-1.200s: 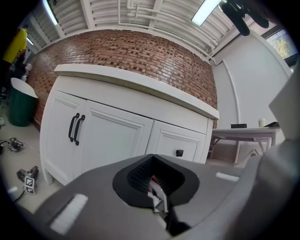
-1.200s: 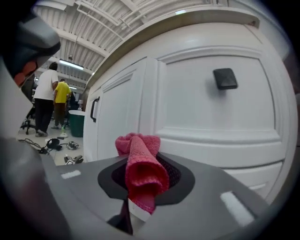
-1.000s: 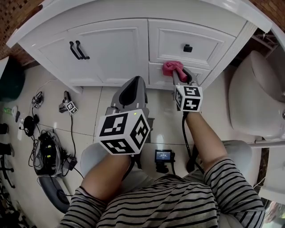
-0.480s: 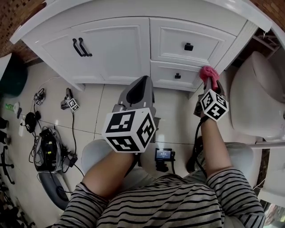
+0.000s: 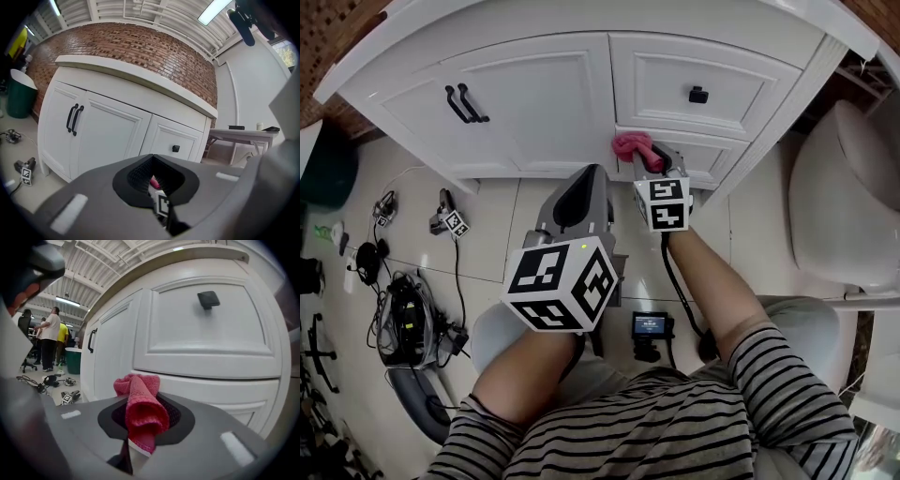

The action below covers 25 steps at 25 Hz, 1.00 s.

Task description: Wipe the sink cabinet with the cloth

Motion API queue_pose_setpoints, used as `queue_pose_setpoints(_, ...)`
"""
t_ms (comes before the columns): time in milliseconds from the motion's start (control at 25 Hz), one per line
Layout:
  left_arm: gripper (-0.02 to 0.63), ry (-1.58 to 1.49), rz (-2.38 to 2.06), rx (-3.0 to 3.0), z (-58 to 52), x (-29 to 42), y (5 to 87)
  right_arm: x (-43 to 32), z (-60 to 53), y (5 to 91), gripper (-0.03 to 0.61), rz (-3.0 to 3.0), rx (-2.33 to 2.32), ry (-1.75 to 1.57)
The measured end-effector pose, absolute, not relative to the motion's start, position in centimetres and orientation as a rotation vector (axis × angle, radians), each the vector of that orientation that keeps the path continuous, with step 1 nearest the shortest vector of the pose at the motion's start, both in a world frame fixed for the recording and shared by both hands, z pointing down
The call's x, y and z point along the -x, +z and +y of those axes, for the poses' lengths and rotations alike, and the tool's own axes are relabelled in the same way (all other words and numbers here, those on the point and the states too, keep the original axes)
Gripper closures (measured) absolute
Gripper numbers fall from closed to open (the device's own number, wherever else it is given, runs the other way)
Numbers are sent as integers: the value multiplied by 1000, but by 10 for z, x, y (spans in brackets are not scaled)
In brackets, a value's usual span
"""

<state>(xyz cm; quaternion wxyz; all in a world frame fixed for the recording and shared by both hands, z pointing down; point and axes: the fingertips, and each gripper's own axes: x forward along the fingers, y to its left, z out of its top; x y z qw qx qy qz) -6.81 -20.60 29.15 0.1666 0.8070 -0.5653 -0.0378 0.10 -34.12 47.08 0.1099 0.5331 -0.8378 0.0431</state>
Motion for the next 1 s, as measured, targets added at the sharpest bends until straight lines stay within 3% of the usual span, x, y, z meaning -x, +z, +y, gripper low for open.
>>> queue_pose_setpoints(600,614,-131,-1550,-2284,-205,60,291,-263,-303,489,491,-1983,-2292,475)
queue_pose_setpoints(720,614,-167,-1531,-2296,-202,58,283,-218,-298,488,492,-2134,-2224,481)
queue_pose_setpoints(1000,614,-187,-1529,-2281,-201,66,278,-9,-313,550,492,-2484,-1556,393)
